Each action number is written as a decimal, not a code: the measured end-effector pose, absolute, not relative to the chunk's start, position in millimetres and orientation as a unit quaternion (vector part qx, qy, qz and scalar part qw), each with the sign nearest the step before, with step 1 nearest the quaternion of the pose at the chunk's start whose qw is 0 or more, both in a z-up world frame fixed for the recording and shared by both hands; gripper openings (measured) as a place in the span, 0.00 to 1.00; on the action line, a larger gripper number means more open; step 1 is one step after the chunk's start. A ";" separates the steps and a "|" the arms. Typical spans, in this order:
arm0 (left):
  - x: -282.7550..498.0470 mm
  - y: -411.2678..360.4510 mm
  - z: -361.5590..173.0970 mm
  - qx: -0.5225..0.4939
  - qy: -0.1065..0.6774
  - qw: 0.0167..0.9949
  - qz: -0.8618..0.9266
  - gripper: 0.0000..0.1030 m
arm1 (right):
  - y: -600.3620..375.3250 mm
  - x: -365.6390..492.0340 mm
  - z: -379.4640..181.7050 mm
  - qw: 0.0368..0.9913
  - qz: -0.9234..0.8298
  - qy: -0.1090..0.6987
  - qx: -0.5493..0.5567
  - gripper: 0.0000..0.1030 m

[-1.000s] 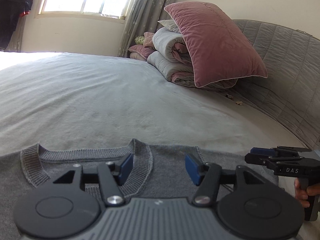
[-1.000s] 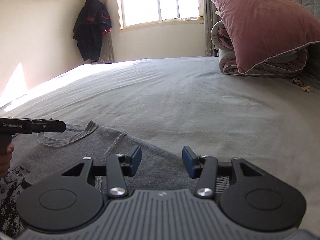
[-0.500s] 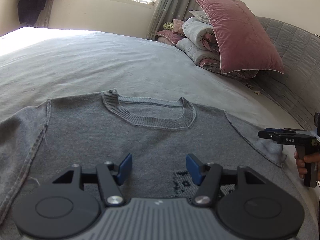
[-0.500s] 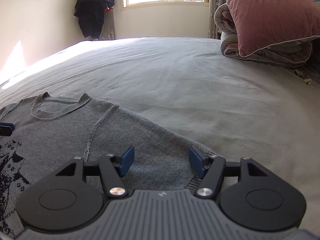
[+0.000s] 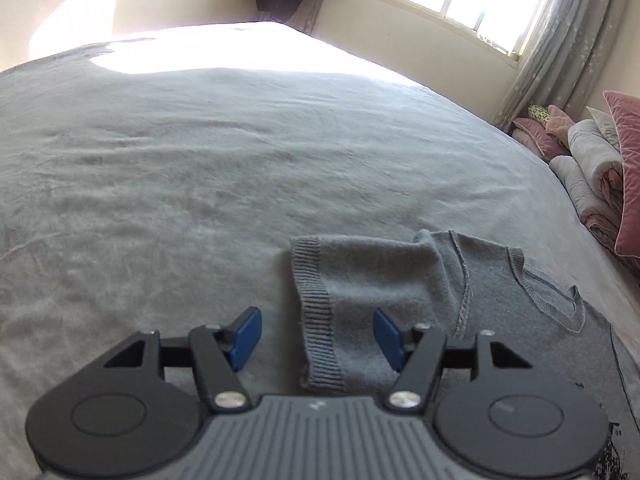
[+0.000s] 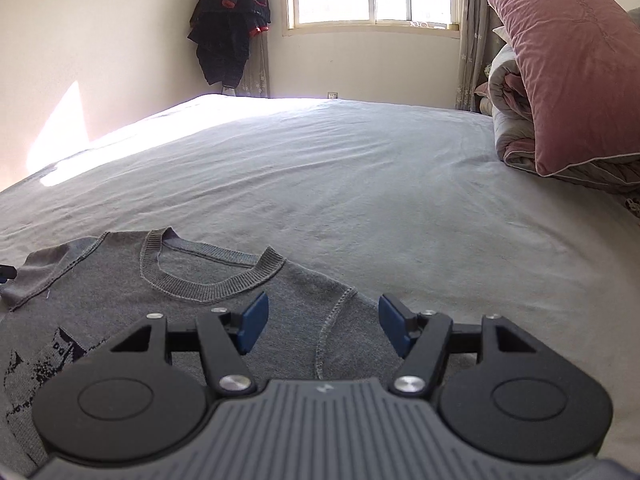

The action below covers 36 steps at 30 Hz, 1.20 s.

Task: Fold clothes

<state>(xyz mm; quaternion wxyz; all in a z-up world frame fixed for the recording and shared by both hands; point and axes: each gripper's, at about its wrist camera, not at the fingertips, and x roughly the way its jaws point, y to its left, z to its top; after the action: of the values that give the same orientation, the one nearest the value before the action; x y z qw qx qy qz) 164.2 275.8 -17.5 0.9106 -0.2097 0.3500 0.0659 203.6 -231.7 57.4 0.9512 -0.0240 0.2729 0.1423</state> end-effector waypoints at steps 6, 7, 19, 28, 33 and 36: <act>194.7 296.4 -29.3 -0.251 0.336 0.907 0.034 0.48 | -151.3 220.2 75.2 0.946 0.202 0.252 -0.031 0.65; 198.3 296.2 -30.7 -0.250 0.332 0.909 0.032 0.42 | -137.6 223.1 74.1 0.944 0.214 0.250 -0.023 0.65; 168.8 217.1 -16.5 -0.037 0.238 0.957 -0.162 0.03 | -23.1 255.8 10.0 0.912 0.297 0.275 0.074 0.28; 142.7 205.1 -22.1 0.021 0.247 0.950 -0.190 0.29 | -24.3 255.4 -8.5 0.880 0.346 0.298 0.132 0.36; 151.4 245.2 -12.1 0.016 0.253 0.963 -0.094 0.29 | -30.8 251.7 -4.3 0.879 0.349 0.289 0.148 0.36; 161.6 257.7 -17.9 0.037 0.284 0.956 -0.062 0.28 | -31.3 252.7 -6.6 0.880 0.340 0.294 0.150 0.36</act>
<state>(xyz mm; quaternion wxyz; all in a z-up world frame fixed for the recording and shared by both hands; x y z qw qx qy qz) 161.6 257.7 -17.9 0.9561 0.0372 0.2839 -0.0624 252.7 -31.3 -6.6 0.8805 0.1504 0.2938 0.3404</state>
